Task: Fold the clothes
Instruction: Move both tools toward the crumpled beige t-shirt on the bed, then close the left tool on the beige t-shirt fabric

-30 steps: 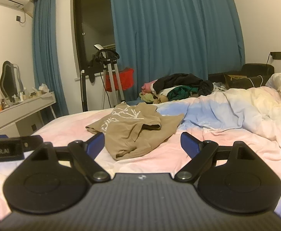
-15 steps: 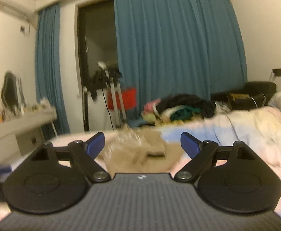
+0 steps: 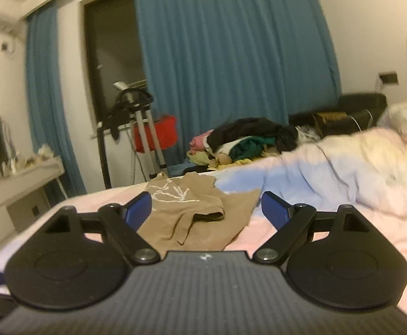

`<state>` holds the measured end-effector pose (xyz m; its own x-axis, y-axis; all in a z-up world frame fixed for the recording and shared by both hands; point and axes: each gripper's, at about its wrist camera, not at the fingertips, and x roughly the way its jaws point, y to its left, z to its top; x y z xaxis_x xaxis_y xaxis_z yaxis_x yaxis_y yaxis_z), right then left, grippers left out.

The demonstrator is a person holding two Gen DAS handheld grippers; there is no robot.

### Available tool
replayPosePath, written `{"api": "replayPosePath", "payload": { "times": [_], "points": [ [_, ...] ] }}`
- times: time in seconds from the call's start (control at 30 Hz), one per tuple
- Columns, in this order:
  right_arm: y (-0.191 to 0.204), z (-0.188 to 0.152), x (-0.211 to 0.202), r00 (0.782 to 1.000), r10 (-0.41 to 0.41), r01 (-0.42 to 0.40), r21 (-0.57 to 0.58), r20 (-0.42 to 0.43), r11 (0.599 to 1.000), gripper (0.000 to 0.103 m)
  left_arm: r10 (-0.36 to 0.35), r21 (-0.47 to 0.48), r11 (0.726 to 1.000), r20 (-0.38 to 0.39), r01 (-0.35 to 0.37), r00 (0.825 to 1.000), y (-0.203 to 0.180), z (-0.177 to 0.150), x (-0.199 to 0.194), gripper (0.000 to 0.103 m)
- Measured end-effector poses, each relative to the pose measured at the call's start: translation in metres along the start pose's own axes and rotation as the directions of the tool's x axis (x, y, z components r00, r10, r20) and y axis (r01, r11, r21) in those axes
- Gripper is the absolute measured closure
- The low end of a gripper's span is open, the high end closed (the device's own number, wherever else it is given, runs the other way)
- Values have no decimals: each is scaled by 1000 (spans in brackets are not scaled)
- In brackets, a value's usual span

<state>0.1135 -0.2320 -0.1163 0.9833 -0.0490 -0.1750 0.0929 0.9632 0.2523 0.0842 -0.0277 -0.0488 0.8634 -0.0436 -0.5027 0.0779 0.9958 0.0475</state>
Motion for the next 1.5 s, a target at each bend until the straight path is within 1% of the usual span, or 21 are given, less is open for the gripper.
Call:
{"api": "replayPosePath", "payload": {
  "times": [0.03,0.1,0.13,0.17,0.23,0.5,0.57,0.63,0.67,0.7,0.73,0.83,0.9,0.97,1.07,1.17,1.27,1.33,1.4,1.43,1.5],
  "points": [
    [-3,-2,0,1000,-9,8,13,7,1000,16,-8,11,1000,-32,8,999,-5,3,15,0],
    [-9,-12,-1,999,-42,42,0,27,999,16,-32,-6,999,-76,31,997,-11,9,48,0],
    [-12,-17,1,998,-68,69,-9,16,998,15,-45,-18,999,-96,43,994,-14,13,65,0],
    [-16,-21,5,996,-87,88,-9,6,996,15,-72,-45,997,-112,67,991,-16,17,81,0],
    [-26,-23,16,996,-91,91,39,-16,995,15,-131,-134,985,-138,113,982,-21,24,116,0],
    [-54,-36,54,991,-113,123,155,-74,980,16,-113,-198,977,-156,81,981,-36,34,177,2],
    [-57,-41,60,990,-114,126,165,-83,978,16,-106,-211,975,-160,71,981,-40,37,191,10],
    [-59,-44,67,990,-114,127,170,-89,977,16,-100,-223,973,-164,61,981,-44,39,206,42],
    [-59,-45,69,990,-111,124,167,-87,978,16,-96,-229,972,-166,56,981,-46,41,213,49],
    [-59,-46,72,990,-109,122,165,-86,979,16,-93,-236,971,-168,51,981,-48,42,220,63],
    [-58,-47,74,991,-106,118,162,-84,980,16,-89,-242,969,-171,46,981,-50,43,227,79],
    [-54,-50,79,992,-96,107,145,-79,984,16,-105,-282,957,-128,66,986,-26,52,208,85],
    [-51,-50,81,993,-92,101,135,-72,986,16,-87,-268,961,-61,68,994,-12,62,182,86],
    [-48,-49,79,995,-84,90,127,-56,988,16,-69,-254,965,2,67,998,6,70,153,86],
    [-41,-47,70,997,-65,68,105,-30,992,16,-47,-258,964,78,66,996,41,78,107,87],
    [-30,-47,60,999,-23,26,79,-33,997,16,-14,-250,967,128,46,992,77,83,59,87],
    [-15,-47,46,998,37,-34,53,-54,998,16,10,-289,957,141,31,990,114,86,14,87],
    [-3,-47,36,994,73,-71,28,-76,997,16,23,-299,954,135,19,991,135,84,-3,86],
    [11,-49,26,985,130,-130,7,-110,991,16,35,-315,949,128,7,991,154,79,-15,86],
    [20,-50,23,978,163,-166,-13,-131,986,16,35,-341,940,114,6,993,163,72,-18,86],
    [41,-55,19,960,217,-234,-80,-178,969,16,-18,-434,900,60,42,998,182,62,-16,86]
  ]
}}
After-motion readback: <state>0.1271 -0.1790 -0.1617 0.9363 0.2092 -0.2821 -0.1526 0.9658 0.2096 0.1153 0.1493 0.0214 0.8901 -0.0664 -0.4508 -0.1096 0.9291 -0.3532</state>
